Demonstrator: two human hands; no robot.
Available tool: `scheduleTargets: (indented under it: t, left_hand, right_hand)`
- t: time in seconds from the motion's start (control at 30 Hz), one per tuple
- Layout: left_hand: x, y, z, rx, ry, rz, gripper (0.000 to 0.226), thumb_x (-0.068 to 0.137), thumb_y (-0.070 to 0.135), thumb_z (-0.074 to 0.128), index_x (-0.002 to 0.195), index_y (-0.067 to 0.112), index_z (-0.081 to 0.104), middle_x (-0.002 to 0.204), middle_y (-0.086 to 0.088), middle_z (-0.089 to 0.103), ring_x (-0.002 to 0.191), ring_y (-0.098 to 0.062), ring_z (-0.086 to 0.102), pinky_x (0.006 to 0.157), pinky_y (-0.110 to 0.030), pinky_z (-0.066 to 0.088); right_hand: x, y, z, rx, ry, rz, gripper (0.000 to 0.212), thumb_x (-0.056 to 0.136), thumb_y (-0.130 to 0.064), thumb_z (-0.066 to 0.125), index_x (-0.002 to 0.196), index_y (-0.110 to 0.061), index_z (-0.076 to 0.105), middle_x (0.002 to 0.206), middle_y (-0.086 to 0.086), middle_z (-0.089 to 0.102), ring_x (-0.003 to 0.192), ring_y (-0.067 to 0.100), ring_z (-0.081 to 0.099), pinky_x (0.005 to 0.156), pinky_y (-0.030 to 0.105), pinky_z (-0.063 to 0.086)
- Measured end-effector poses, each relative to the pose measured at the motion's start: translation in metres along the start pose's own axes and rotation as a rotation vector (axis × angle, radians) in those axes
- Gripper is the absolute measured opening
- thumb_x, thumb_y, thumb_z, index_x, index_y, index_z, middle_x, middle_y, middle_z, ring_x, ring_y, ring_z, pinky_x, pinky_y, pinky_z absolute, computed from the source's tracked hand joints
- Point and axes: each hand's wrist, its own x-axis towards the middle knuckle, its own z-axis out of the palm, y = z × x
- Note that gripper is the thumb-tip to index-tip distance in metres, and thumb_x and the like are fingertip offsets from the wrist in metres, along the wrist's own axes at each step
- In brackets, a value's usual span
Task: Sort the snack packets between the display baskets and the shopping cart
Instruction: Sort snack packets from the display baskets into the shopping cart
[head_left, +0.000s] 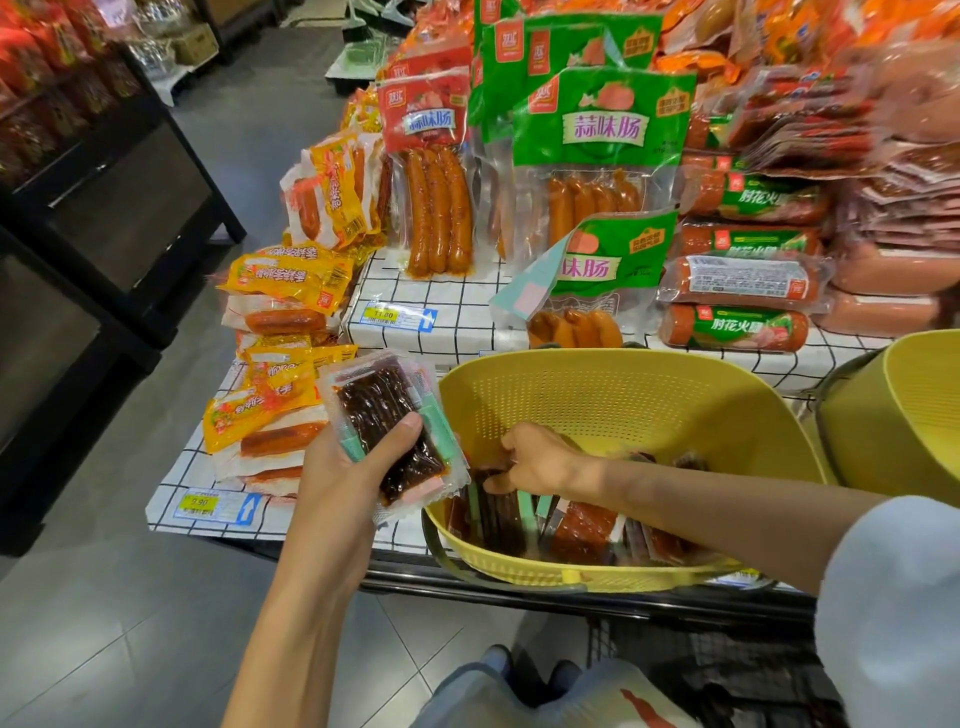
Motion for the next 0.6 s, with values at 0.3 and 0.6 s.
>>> scheduleTargets:
  t: [0.3,0.6]
  left_hand:
    - [0.005,0.008,0.001,-0.005,0.004,0.076,0.043,0.079,0.022,0.066,0.121,0.019,0.06,0.113,-0.009,0.07,0.107,-0.032,0.066,0.092,-0.056,0.05]
    - [0.011,0.013,0.063,0.172,-0.39,0.0,0.044,0.078,0.045,0.061,0.117,0.024,0.06,0.108,0.004,0.073,0.098,-0.01,0.07,0.079,-0.025,0.058]
  right_hand:
    - [-0.063,0.008,-0.104,0.352,0.379,-0.256,0.011,0.078,-0.016,0.074,0.079,-0.025,0.067,0.081,-0.012,0.071,0.082,0.002,0.066,0.068,0.016,0.05]
    - [-0.096,-0.018,-0.108,0.674,0.259,-0.398,0.019,0.062,-0.027,0.08,0.076,-0.016,0.073,0.08,0.001,0.074,0.077,0.012,0.07,0.075,0.027,0.056]
